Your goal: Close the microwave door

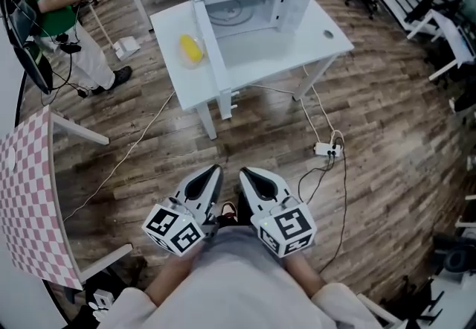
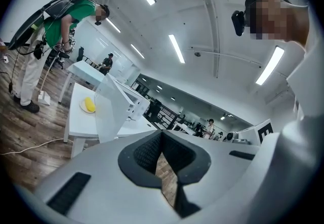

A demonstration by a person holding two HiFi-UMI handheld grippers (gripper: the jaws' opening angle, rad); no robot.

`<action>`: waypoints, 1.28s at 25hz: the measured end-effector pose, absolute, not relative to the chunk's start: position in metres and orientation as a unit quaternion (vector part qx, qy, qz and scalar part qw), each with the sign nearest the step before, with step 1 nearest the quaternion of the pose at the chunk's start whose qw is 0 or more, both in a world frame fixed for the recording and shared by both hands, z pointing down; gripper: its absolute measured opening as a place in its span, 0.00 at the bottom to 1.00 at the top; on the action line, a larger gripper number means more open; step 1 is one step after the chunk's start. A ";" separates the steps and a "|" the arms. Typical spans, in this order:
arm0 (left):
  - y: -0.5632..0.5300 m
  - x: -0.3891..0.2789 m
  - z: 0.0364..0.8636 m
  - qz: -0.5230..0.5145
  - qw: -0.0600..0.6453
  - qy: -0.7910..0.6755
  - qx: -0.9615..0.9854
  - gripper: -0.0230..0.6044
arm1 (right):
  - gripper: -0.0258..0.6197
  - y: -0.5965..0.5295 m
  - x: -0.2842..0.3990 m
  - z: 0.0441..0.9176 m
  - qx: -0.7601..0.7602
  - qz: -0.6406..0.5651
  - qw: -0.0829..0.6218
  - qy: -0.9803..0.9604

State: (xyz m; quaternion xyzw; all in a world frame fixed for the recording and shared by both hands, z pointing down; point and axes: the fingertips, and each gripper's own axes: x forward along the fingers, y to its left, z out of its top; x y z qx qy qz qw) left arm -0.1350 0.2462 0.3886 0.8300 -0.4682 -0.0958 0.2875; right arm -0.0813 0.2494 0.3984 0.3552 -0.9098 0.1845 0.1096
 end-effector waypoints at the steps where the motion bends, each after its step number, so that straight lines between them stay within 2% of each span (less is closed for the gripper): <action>1: 0.241 -0.132 0.389 -0.094 0.288 -0.468 0.830 0.06 | 0.08 0.242 -0.076 0.399 0.362 0.188 0.109 -0.906; 14: 0.172 -0.112 0.388 -0.074 0.281 -0.483 0.826 0.06 | 0.08 0.160 -0.038 0.398 0.371 0.190 0.092 -0.904; 32: 0.105 -0.076 0.375 -0.062 0.233 -0.518 0.820 0.06 | 0.08 0.081 -0.006 0.381 0.328 0.155 0.065 -0.930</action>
